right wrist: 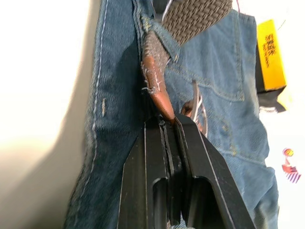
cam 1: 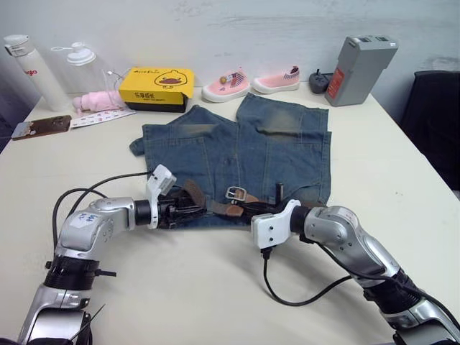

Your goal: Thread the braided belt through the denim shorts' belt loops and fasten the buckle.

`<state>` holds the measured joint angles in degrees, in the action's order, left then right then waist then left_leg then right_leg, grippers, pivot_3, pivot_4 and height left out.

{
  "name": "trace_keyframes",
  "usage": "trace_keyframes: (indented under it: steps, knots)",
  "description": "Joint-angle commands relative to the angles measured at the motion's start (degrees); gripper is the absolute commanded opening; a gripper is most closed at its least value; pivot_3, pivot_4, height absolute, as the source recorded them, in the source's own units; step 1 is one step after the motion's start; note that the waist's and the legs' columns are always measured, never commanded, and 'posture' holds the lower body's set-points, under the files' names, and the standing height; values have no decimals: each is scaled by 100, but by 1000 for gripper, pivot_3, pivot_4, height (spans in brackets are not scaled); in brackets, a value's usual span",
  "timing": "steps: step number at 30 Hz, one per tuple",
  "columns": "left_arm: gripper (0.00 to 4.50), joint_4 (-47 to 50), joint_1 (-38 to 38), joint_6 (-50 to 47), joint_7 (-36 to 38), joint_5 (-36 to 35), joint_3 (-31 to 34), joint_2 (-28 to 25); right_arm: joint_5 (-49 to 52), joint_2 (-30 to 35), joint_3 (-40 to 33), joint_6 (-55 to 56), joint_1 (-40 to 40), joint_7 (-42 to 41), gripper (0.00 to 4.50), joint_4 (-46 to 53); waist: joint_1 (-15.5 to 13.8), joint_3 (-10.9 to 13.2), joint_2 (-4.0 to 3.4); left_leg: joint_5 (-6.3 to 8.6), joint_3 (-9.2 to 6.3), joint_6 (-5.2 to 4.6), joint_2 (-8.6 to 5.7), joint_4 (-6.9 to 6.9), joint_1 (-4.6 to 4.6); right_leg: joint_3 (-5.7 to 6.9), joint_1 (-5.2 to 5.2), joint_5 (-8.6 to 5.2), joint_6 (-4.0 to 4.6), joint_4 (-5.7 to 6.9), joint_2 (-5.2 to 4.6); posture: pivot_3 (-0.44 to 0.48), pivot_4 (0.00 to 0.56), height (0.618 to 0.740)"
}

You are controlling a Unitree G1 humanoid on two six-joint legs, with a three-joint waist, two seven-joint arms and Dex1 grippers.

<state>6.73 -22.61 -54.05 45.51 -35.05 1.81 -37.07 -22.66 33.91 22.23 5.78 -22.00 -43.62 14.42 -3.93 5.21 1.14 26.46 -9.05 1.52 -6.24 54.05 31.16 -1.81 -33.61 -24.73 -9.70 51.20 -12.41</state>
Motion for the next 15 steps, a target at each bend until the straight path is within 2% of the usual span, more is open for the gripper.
trace_keyframes:
  steps: [1, 7, 9, 10, 12, 13, 15]
  knots:
    - [3150, 743, 274, -517, -230, -545, 625, -76, 214, -24, -225, -108, -24, -38, 0, 208, 29, 0, 0, 0, 1, 0, 2, -1, -2, -1, 1, 0, 0, 1, 0, 0, 150, 618]
    - [3150, 1556, 882, -1127, -1012, -1072, 1436, 189, 385, 12, -337, -85, 10, -16, 0, 250, 49, -1, 1, 0, 0, 0, 0, 0, -2, -1, 6, 0, 1, -7, -1, 0, 150, 618]
    - [3150, 1670, 1014, -1067, -1264, -976, 1488, 277, 484, 12, -375, -63, -1, -46, 0, 288, 45, -1, 2, 0, 1, -1, -1, 1, -1, -2, 7, 0, 1, -8, -2, 0, 150, 618]
    - [2614, 1720, 1114, -923, -1320, -795, 1368, 242, 545, 12, -411, -36, -18, -53, 0, 313, 42, -2, 4, 0, 2, -1, -2, 3, -1, -3, 7, 0, 1, -6, -3, 0, 150, 618]
    - [1916, 1807, 1304, -669, -1358, -452, 1004, 123, 711, 43, -515, -1, -50, -124, 0, 418, 48, -2, 3, -1, 4, 0, 0, 4, -1, -2, 7, 0, 1, -9, -3, 0, 150, 618]
    - [1417, 1795, 1422, -460, -1391, -124, 665, 4, 893, 107, -629, -26, -72, -230, 0, 568, 47, -2, 4, -1, 10, 0, 1, 3, -3, -4, 7, -1, 1, -8, -6, 0, 150, 618]
    - [789, 1767, 1560, -195, -1435, 267, 268, -121, 1145, 239, -815, -95, -99, -397, 0, 803, 40, 1, -2, 0, 11, 0, 3, 5, 1, -4, 6, -1, 2, -12, -7, 0, 150, 618]
